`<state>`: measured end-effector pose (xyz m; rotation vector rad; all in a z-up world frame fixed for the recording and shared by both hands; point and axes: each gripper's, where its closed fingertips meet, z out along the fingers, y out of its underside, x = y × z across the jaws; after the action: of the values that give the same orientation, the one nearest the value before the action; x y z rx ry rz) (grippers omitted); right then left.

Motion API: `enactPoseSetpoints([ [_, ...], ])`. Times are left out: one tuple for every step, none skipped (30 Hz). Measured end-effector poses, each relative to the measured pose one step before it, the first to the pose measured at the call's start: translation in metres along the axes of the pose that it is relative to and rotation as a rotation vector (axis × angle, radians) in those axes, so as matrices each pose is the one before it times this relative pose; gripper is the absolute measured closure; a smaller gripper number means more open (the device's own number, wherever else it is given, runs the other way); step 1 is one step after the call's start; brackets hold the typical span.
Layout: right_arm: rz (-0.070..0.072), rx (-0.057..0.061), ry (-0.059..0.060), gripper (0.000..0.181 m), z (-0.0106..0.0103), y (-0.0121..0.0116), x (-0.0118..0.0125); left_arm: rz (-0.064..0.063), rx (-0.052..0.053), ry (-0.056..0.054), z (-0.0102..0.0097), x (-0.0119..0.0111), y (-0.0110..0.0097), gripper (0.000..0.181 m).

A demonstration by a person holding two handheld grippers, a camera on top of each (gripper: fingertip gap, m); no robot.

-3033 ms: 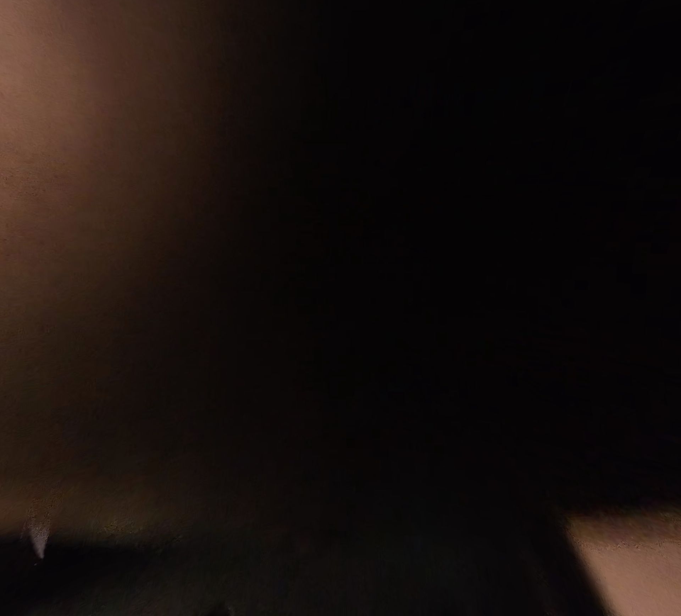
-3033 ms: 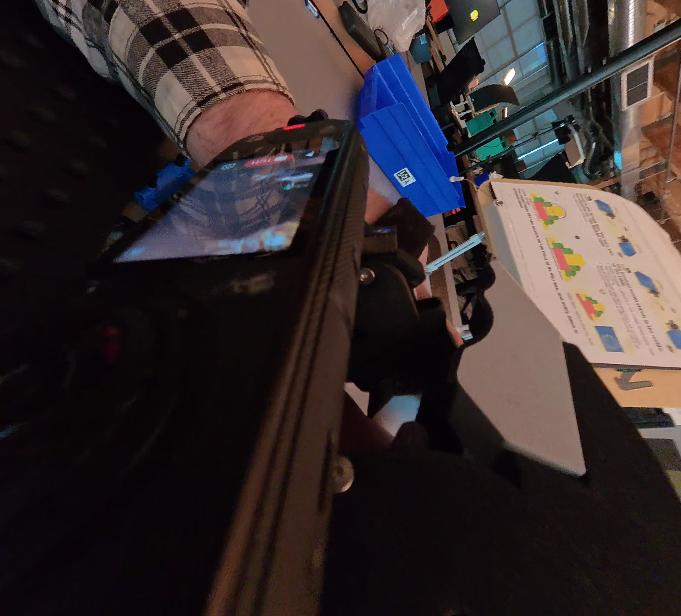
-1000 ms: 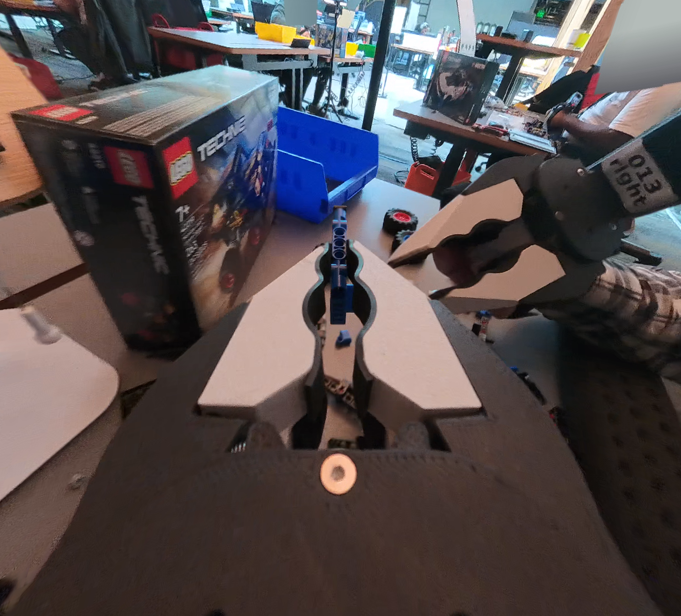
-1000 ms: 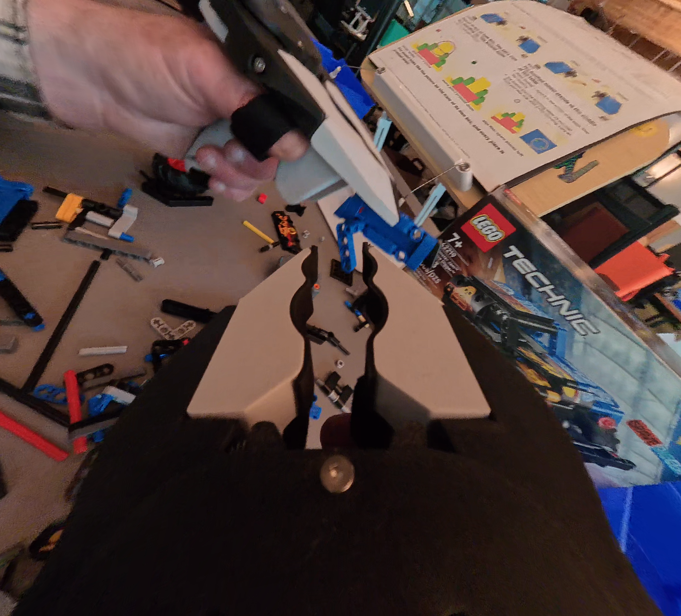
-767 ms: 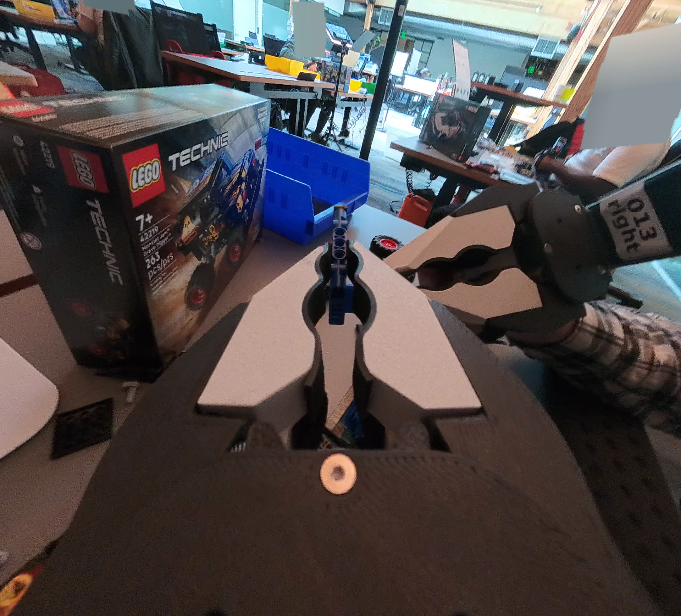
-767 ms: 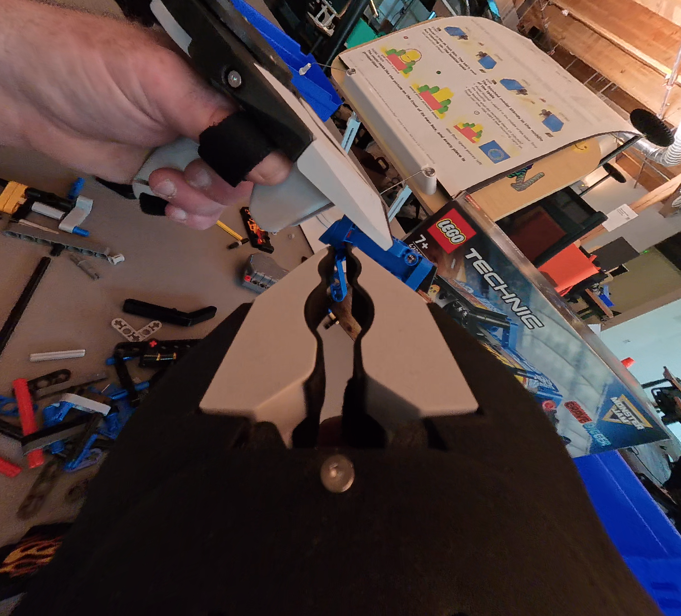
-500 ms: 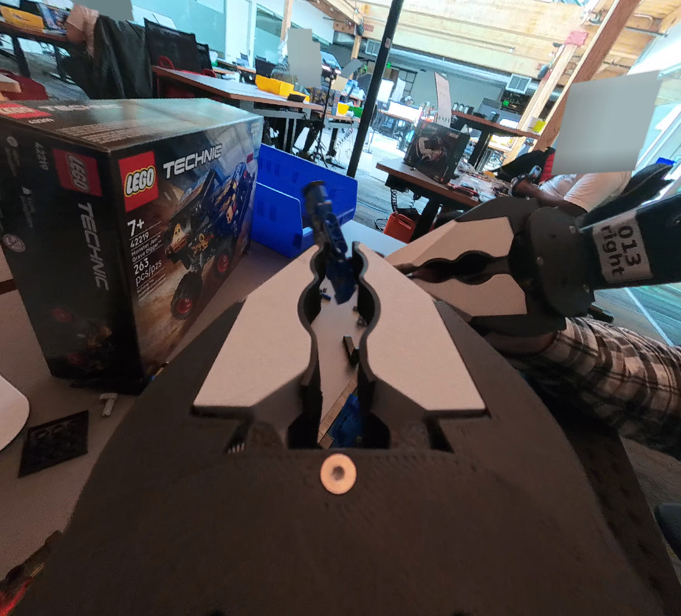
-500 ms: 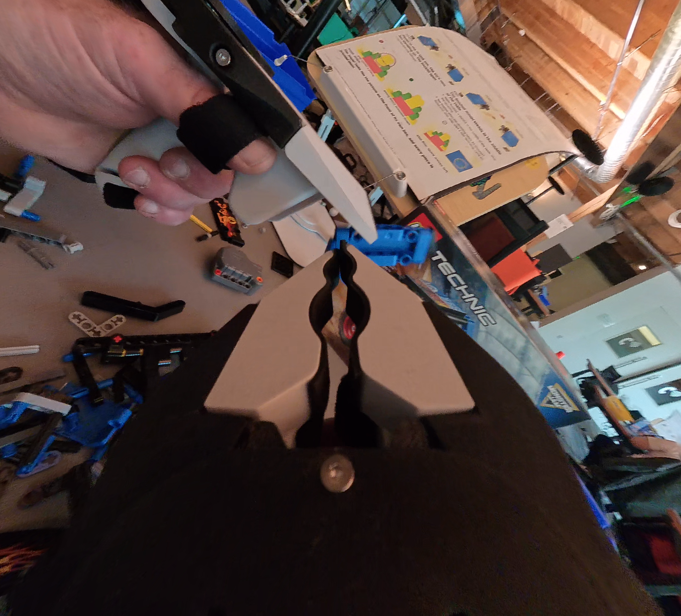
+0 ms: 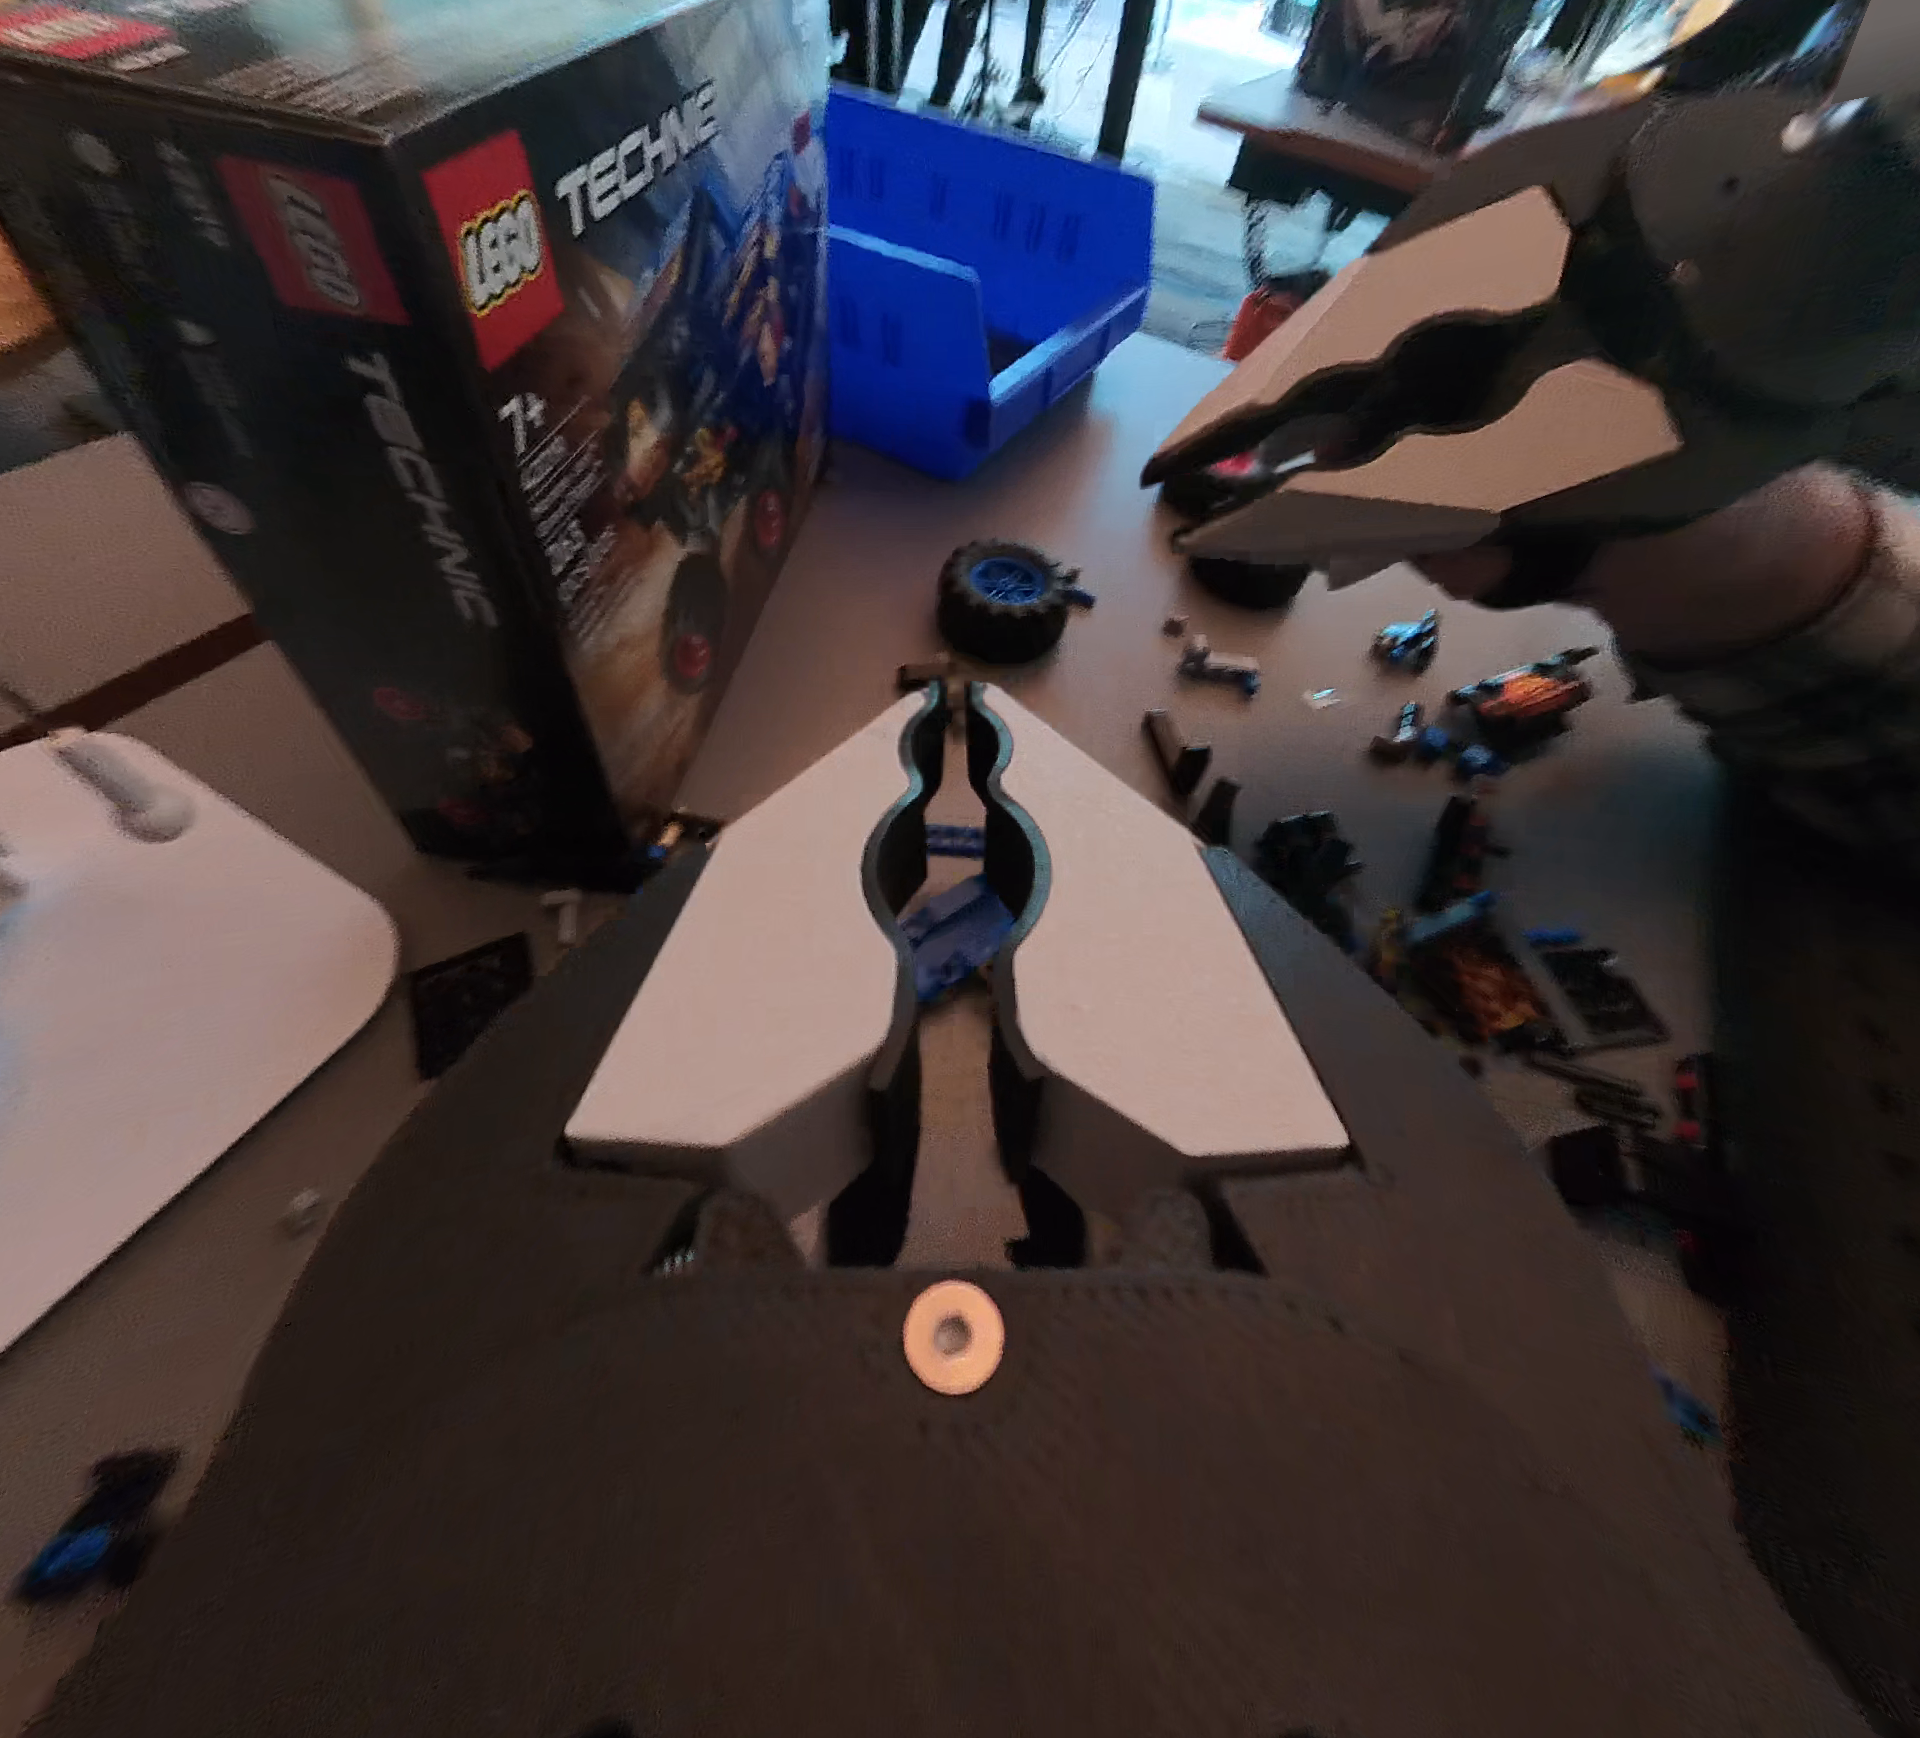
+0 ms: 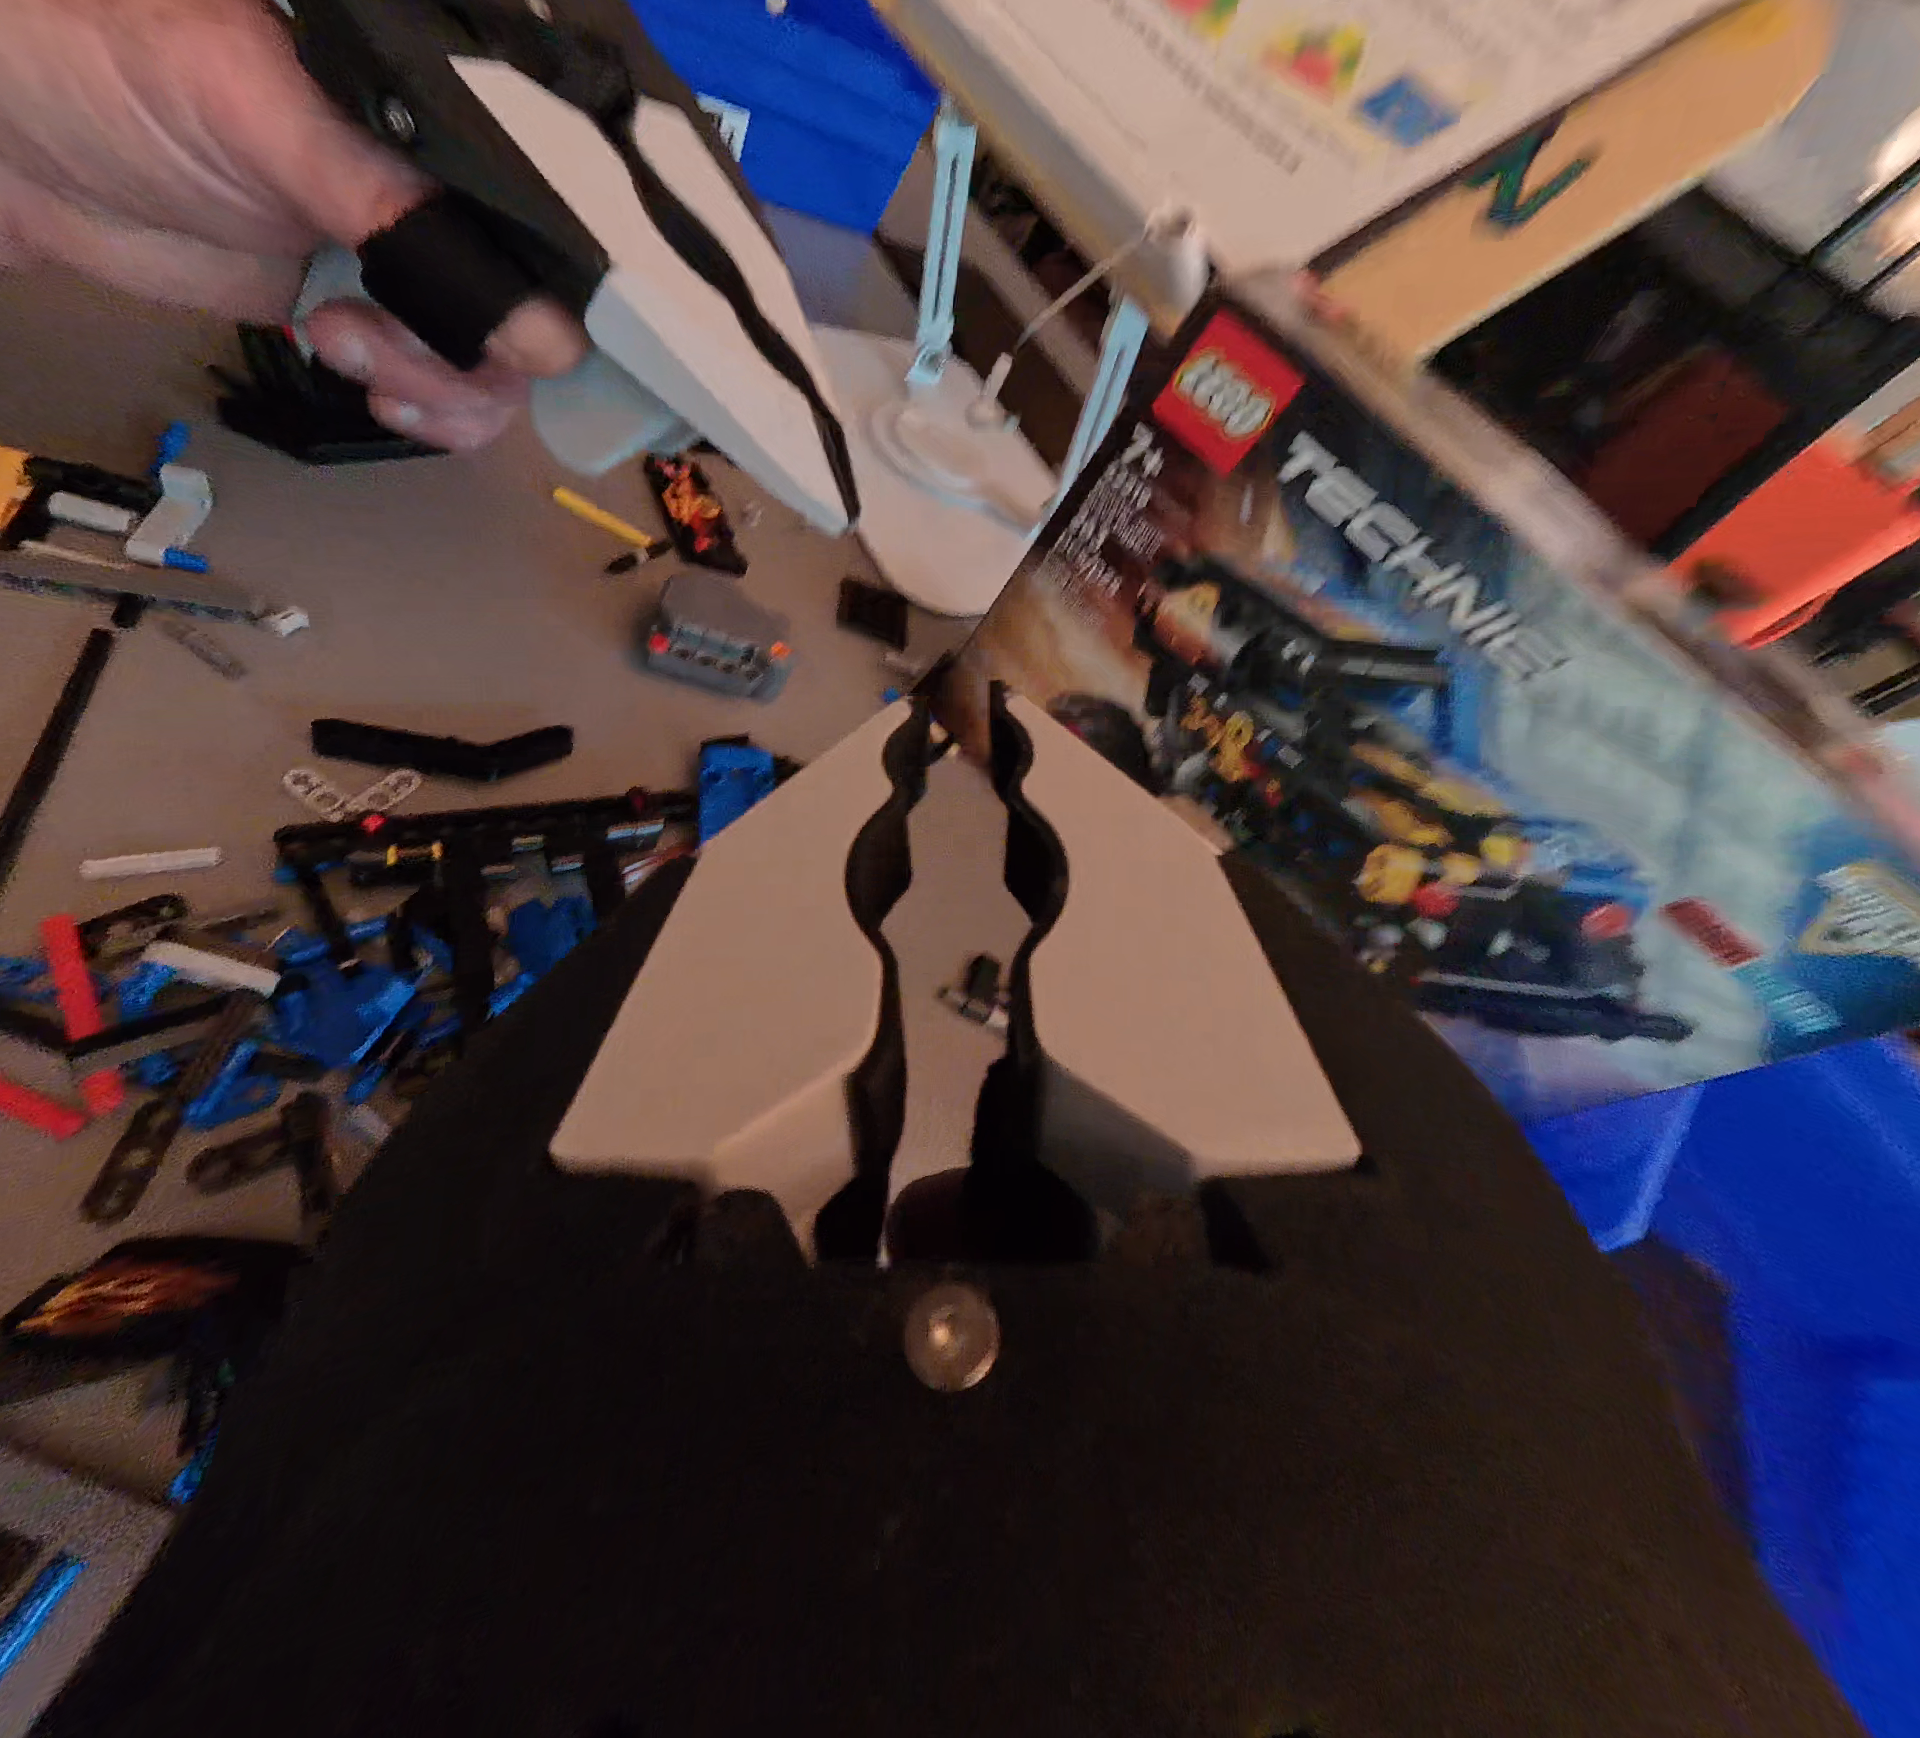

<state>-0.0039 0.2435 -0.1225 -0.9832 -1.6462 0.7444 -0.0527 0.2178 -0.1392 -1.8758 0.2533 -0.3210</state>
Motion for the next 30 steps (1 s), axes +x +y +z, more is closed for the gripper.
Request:
enactPoseSetpoints([
  [0.0356,-0.0306,-0.0295,0.166,0.00383,0.00901,-0.00155,0.0201,-0.0367,-0.0178,-0.00056,-0.00451,0.00471,0.178],
  [0.0241,-0.0304,-0.0329,0.162,0.00481,0.00852,-0.00322,-0.0015,-0.0253,-0.0023,-0.00015,-0.00257,0.00391,0.177],
  [0.0186,-0.0343,-0.0323,0.161,0.00584,0.00862,-0.00394,-0.0148,-0.0206,0.0053,0.0006,-0.0017,0.00403,0.176],
  [0.0123,-0.042,-0.0281,0.159,0.00705,0.00925,-0.00406,-0.0104,-0.0314,0.0095,0.00203,-0.0006,0.00633,0.175],
  [-0.0017,-0.0482,-0.0366,0.156,0.00768,0.00942,-0.00621,0.0125,-0.0227,-0.0173,0.00252,-0.0036,0.0054,0.174],
  [-0.0094,-0.0469,-0.035,0.157,0.00797,0.00861,-0.00681,0.0248,-0.0264,-0.0304,0.00287,-0.00463,0.00582,0.174],
  [-0.012,-0.0329,-0.0208,0.158,0.00774,0.00573,-0.00504,0.0186,-0.0352,-0.0048,0.00332,-0.00003,0.00654,0.174],
  [-0.0141,-0.0187,-0.0148,0.158,0.0068,0.00269,-0.00429,0.0036,-0.0177,0.0154,0.00262,0.00348,0.00319,0.173],
  [-0.0094,-0.0157,-0.0136,0.158,0.00562,0.00127,-0.00388,-0.0042,-0.0024,0.0107,0.00166,0.00302,0.00035,0.173],
  [-0.0057,-0.0116,-0.0075,0.159,0.00453,0.00032,-0.00266,0.0032,-0.0043,0.0018,0.00113,0.00187,0.00031,0.174],
  [-0.0051,-0.0109,-0.0039,0.162,0.00396,0.00041,-0.00179,0.0125,-0.0057,0.0004,0.00105,0.00183,0.0004,0.174],
  [-0.0082,-0.0169,-0.0062,0.165,0.00374,0.00164,-0.00196,0.01,-0.0086,-0.0008,0.00144,0.00127,0.00108,0.173],
  [-0.0137,-0.0149,0.0053,0.176,0.00291,0.00178,-0.00044,0.0084,-0.0095,-0.0035,0.00137,0.00054,0.00151,0.173],
  [-0.0118,-0.004,0.0154,0.18,0.00173,0.00072,0.00124,0.0085,-0.0081,-0.0035,0.0012,0.00042,0.00133,0.173],
  [0.0044,-0.0045,0.002,0.18,0.00105,0.00049,-0.00007,0.0042,-0.0042,0.0031,0.00171,0.00123,0.00061,0.173],
  [0.0117,-0.0175,-0.005,0.18,0.0015,0.00315,-0.00013,-0.0002,0.0014,0.004,0.00016,0.0009,-0.00012,0.173],
  [0.0013,0.002,0.0024,0.181,-0.00031,0.00065,0.00095,-0.0004,0.0023,-0.0007,-0.00049,-0.0003,-0.00039,0.173],
  [0.0003,0.01,0.0063,0.181,-0.00202,-0.00068,0.00178,0.0028,0.0048,-0.0016,-0.00135,-0.00047,-0.0009,0.17],
  [0.0133,0.0157,0.0057,0.181,-0.00292,-0.00159,0.00235,0.0019,0.0069,-0.0018,-0.00202,-0.001,-0.00152,0.168],
  [0.0237,0.0225,-0.0032,0.181,-0.00291,-0.00252,0.00168,-0.0018,0.0067,-0.0019,-0.00223,-0.00123,-0.00149,0.166],
  [0.0223,0.0199,-0.0057,0.181,-0.00277,-0.00174,0.00126,-0.0027,0.003,0.0013,-0.00193,-0.00094,-0.00075,0.164],
  [0.013,0.0141,-0.005,0.181,-0.00242,-0.00085,0.00109,-0.0013,-0.003,0.0081,-0.00136,0.00018,0.0003,0.161],
  [0.0111,0.0138,-0.0056,0.181,-0.00189,-0.00083,0.00073,-0.0008,-0.0013,0.0033,-0.00074,-0.00031,0.00033,0.16],
  [0.0147,0.0151,-0.0062,0.181,-0.00089,-0.00107,0.00027,0.0018,0.0,-0.0035,-0.00037,-0.00101,0.0001,0.159],
  [0.0142,0.0022,-0.0095,0.181,0.00086,0.0003,-0.00031,0.003,-0.0077,-0.0034,0.0006,-0.00082,0.0012,0.16],
  [0.0111,-0.017,-0.0009,0.166,0.00303,0.00279,0.00037,0.004,-0.0091,0.001,0.00119,0.00037,0.00143,0.16],
  [0.0047,-0.0298,0.0051,0.156,0.00452,0.00452,0.00069,0.003,-0.0085,0.0014,0.00151,0.00087,0.00149,0.16],
  [-0.0036,-0.0289,-0.0036,0.158,0.00464,0.00444,-0.00123,0.0041,-0.0095,-0.0027,0.00145,0.00055,0.00161,0.16],
  [-0.004,-0.0185,0.0009,0.165,0.00391,0.00299,-0.0007,0.0089,-0.0097,-0.0021,0.00129,0.00074,0.00146,0.16],
  [-0.0007,-0.0085,0.0065,0.171,0.00282,0.0013,0.00062,0.0088,-0.0067,-0.002,0.00095,0.00077,0.00078,0.16],
])
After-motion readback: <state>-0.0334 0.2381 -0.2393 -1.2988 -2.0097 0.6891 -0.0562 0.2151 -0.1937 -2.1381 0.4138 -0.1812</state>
